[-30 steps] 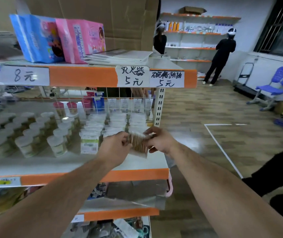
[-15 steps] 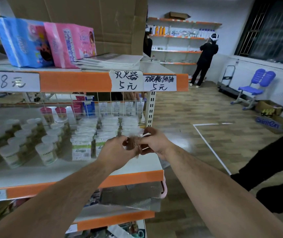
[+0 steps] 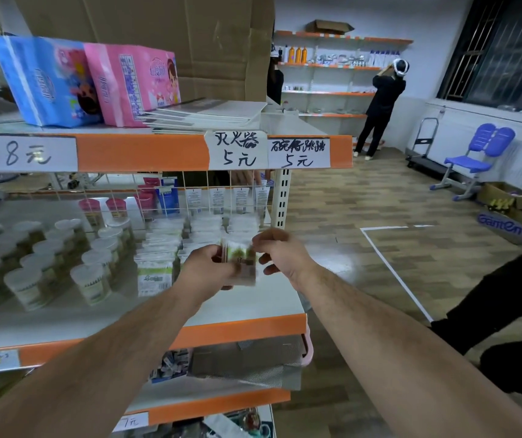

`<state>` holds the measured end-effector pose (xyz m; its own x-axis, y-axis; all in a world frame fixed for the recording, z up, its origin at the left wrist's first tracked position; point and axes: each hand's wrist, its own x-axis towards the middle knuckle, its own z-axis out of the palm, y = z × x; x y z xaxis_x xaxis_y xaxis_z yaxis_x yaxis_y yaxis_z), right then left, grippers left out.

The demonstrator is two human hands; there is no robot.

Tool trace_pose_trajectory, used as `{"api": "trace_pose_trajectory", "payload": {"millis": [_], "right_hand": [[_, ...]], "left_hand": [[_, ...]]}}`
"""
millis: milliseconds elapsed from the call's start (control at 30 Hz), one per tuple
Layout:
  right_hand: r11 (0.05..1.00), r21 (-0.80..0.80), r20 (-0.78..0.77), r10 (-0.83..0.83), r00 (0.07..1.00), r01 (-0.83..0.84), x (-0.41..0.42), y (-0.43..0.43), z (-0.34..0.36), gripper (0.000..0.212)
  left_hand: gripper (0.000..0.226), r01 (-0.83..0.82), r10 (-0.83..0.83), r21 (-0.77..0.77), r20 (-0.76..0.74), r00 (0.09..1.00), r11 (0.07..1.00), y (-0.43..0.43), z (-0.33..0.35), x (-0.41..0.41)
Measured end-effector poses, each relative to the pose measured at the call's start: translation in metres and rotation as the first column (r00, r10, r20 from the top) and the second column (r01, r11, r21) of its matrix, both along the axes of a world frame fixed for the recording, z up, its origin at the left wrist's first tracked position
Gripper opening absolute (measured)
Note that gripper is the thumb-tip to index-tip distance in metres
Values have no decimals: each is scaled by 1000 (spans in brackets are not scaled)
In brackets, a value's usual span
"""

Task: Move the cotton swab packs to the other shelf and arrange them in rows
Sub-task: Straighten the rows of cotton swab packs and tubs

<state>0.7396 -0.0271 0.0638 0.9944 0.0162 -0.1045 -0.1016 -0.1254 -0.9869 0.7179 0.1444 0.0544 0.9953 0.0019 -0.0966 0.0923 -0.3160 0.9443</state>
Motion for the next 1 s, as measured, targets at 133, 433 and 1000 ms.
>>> {"api": "trace_pose_trajectory", "payload": {"millis": [133,433,1000], "right_hand": [[995,-95,26,26,999,-23,0,-2,-3,30],[997,-3,-42,78,996,-78,-2,-3,-4,24],[629,-774,-18,93,995,-73,17,-14,-39,18]], "left_hand": [[8,12,-14,-77,-25,1000,997,5,1,2],[15,-106,101,-166,-36,994,980,8,6,3],[67,-69,-109,582,266,958,810,49,-3,0]]}}
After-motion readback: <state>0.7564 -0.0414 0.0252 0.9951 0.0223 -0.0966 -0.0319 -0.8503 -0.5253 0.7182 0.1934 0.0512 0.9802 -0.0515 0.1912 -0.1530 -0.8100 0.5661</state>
